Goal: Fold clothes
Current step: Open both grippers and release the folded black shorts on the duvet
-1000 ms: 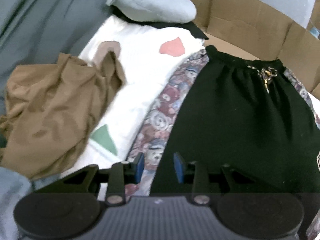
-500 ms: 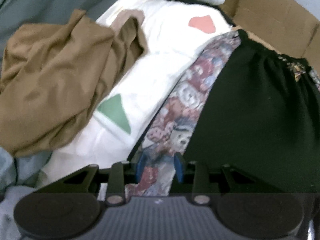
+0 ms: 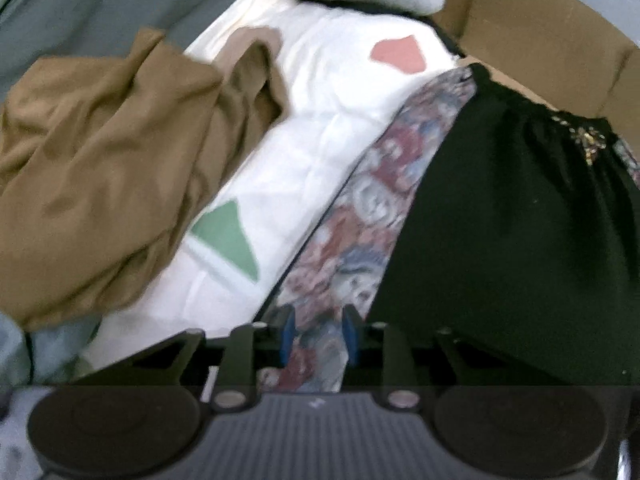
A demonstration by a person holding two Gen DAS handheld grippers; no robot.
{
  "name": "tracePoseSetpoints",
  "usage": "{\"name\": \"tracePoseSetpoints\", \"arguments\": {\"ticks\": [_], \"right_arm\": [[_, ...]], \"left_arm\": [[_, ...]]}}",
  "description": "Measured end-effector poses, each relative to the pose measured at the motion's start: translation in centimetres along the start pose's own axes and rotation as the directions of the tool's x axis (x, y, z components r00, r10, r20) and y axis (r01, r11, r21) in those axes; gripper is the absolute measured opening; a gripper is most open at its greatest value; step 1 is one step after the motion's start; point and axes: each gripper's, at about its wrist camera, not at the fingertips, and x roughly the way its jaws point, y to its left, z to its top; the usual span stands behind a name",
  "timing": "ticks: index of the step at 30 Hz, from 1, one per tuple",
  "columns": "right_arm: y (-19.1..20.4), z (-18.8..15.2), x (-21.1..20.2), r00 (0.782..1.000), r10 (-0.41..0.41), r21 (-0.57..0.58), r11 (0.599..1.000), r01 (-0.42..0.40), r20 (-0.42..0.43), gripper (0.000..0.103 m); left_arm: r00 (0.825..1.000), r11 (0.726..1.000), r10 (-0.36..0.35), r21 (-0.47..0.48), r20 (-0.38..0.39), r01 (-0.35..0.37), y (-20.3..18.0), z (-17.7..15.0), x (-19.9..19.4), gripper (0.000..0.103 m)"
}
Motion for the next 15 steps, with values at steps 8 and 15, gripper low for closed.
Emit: {"name": "tracePoseSetpoints", "arguments": {"ticks": [8, 15], "right_arm": [[0.7, -0.3, 0.5, 0.999, -0.042, -0.114, 0.992, 0.045, 0.025, 0.029], [-0.2, -0.1, 0.5, 0.995, -0.092, -0.159, 0.983, 0.097, 0.044, 0.030]], "left_arm": [[0.999, 0.999, -0.028, 0.029, 0.027, 0.028, -2.0, 2.3, 1.2, 0.028], [1.000, 1.000, 0.004, 0.024, -0.020, -0.003, -2.6, 4.8, 4.2, 0.028]]}}
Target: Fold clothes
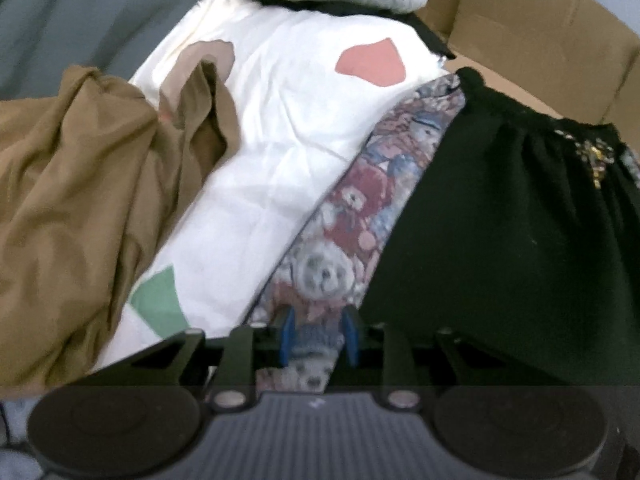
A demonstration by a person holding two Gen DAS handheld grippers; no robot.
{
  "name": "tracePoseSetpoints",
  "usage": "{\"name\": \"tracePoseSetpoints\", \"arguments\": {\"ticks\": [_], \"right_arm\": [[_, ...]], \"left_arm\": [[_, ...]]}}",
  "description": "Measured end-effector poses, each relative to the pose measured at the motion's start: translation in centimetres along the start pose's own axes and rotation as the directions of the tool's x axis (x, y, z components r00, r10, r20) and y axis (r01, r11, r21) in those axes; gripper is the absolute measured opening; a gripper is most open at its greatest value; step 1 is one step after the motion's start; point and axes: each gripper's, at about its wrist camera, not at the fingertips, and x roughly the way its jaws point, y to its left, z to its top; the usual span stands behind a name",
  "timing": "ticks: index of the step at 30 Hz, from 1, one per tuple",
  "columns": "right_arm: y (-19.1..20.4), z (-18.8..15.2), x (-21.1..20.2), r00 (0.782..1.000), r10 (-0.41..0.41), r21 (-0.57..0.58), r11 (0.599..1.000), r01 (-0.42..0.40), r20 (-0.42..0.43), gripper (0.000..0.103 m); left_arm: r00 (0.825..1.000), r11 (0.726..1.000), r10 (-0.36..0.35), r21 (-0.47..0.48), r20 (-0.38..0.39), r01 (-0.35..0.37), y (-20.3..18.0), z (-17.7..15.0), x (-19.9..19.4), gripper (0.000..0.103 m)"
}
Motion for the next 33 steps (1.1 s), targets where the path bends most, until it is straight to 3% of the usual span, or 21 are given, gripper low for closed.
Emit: {"name": "tracePoseSetpoints", "arguments": {"ticks": [8, 21, 27, 33], "right_arm": [[-1.1, -0.4, 0.3, 0.998, -0.064, 0.001, 0.998, 0.064, -0.025, 0.031], [-1.0, 0.0, -0.8, 1.000, -0.023, -0.037, 0.999, 0.023, -0.008, 0.032], [-0.7, 0.0, -0.4, 0.998, -0.060, -0.062, 0.996, 0.059, -0.016, 0.032], [-0.1, 0.3, 0.4, 0.997, -0.074, -0.105, 0.992, 0.073, -0.012, 0.032]], "left_arm": [[0.999, 0.999, 0.001, 0.048, 0.047, -0.003, -0.4, 3.3, -0.7, 0.028], [0.982, 0.996, -0.084, 0.048, 0.172, 0.077, -3.0, 6.5, -0.6, 0.027], [0.977, 0.993, -0.102, 0.073, 0.188, 0.090, -3.9, 6.2, 0.9, 0.016], [0.986, 0.996, -0.084, 0.048, 0.146, 0.077, -3.3, 6.7, 3.7, 0.009]]}}
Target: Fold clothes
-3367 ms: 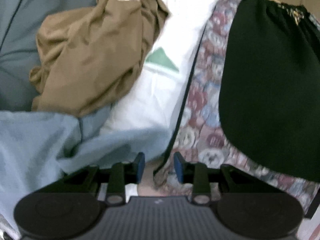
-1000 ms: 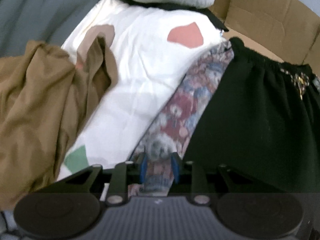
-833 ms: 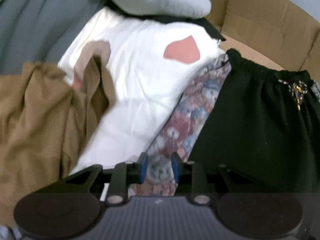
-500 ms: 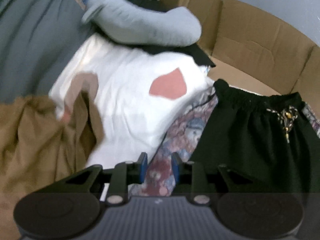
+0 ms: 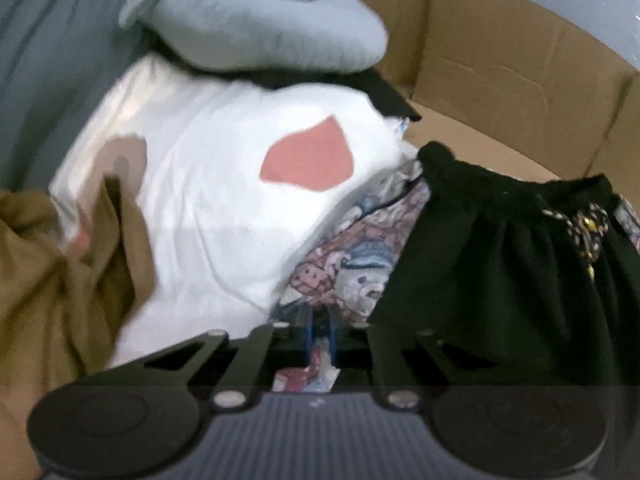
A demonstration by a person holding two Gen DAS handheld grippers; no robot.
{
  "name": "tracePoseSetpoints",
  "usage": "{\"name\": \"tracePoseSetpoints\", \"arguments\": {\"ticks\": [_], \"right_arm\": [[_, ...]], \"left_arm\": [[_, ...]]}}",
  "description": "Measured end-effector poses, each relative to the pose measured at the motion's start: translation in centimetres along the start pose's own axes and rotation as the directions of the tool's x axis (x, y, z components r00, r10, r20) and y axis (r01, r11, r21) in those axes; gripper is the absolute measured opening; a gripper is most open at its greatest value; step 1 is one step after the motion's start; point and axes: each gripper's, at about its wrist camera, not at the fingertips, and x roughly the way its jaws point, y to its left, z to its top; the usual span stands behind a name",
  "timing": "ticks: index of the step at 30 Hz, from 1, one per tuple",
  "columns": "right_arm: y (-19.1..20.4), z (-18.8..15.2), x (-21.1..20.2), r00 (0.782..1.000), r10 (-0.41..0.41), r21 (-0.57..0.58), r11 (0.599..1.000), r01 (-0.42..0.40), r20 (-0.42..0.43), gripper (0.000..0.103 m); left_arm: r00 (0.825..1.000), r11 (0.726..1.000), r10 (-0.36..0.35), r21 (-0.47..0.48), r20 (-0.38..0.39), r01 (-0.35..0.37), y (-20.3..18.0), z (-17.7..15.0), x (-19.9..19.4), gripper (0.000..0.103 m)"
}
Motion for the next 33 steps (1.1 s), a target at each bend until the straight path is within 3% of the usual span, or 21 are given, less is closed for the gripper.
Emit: {"name": "tracePoseSetpoints", "arguments": {"ticks": [6, 14, 22, 24, 27, 33], "right_arm": [[0.7, 1.0, 0.9, 0.999, -0.042, -0.054, 0.998, 0.042, 0.007, 0.031], [0.8, 3.1, 1.7, 0.998, -0.049, -0.073, 0.996, 0.052, 0.047, 0.031], [1.1, 4.9, 4.2, 0.998, -0.051, -0.113, 0.992, 0.056, 0.047, 0.028], [0.7, 4.8, 4.5, 0.996, -0.074, -0.098, 0.992, 0.078, 0.042, 0.021], [0.2, 4.5, 4.4, 0.995, -0.098, -0.086, 0.991, 0.101, 0.037, 0.019], [-0.5, 4.4, 3.1, 0.994, -0.094, -0.022, 0.995, 0.096, 0.054, 0.020]], "left_arm": [[0.999, 0.999, 0.020, -0.047, 0.031, -0.018, 0.3, 0.5, 0.3, 0.007], [0.995, 0.997, -0.052, -0.048, 0.082, 0.056, -0.3, 0.8, -0.2, 0.008], [0.998, 0.998, 0.036, -0.060, 0.048, -0.033, -0.4, 1.2, 0.6, 0.005], [0.997, 0.998, 0.033, -0.057, 0.070, -0.029, -0.8, 1.4, -0.1, 0.005], [0.995, 0.999, 0.026, -0.042, 0.098, -0.022, -1.6, 1.4, -1.0, 0.006], [0.983, 0.992, 0.128, -0.014, 0.132, -0.127, -4.0, 2.0, -2.5, 0.015]]}}
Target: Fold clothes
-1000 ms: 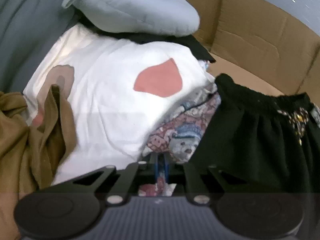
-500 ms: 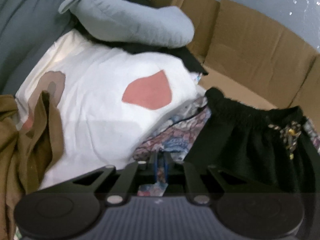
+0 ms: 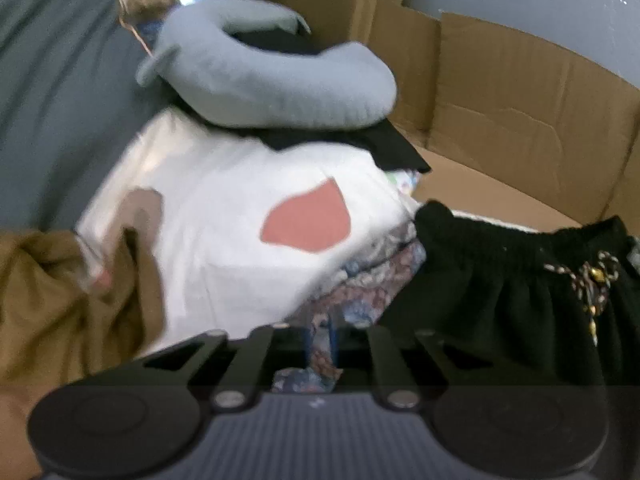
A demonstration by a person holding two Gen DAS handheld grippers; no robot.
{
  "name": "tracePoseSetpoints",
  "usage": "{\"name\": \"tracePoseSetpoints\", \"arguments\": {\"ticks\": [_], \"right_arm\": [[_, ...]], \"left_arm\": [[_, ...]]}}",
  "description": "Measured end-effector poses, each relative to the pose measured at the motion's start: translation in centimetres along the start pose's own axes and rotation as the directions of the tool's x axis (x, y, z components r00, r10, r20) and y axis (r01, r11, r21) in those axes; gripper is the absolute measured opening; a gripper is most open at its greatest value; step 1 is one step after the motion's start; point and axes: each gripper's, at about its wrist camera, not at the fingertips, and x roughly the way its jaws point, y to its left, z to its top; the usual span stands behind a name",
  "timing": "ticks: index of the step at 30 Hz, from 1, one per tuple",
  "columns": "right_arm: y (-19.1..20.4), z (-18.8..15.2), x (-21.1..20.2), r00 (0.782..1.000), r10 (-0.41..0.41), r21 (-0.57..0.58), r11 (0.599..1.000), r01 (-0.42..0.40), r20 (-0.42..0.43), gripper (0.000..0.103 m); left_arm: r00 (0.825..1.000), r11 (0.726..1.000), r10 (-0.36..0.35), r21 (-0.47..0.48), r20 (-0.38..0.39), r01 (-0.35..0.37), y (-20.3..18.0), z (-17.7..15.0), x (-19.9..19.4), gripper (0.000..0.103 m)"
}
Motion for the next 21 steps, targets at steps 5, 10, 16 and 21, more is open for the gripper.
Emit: {"name": "tracePoseSetpoints", "arguments": {"ticks": [5, 10, 16, 21], "right_arm": [[0.6, 0.2, -0.6, 0.999, 0.032, 0.020, 0.999, -0.033, 0.029, 0.021], [2.2, 0.9, 0.2, 0.997, 0.061, -0.032, 0.998, -0.060, 0.043, 0.022], [4.0, 3.0, 3.0, 0.997, 0.079, -0.091, 0.993, -0.077, 0.021, 0.022], [4.5, 4.0, 4.9, 0.997, 0.075, -0.082, 0.994, -0.074, 0.009, 0.022]], "left_arm": [[0.999, 0.999, -0.020, 0.029, -0.034, 0.021, -1.2, 0.0, 0.5, 0.021], [0.998, 0.999, -0.034, 0.022, -0.060, 0.035, -1.0, -0.7, 2.3, 0.023], [0.998, 0.999, -0.051, -0.010, -0.041, 0.050, -0.2, -1.7, 2.2, 0.028], [0.999, 0.999, -0.042, 0.002, -0.027, 0.042, 0.6, -1.8, 1.2, 0.029]]}}
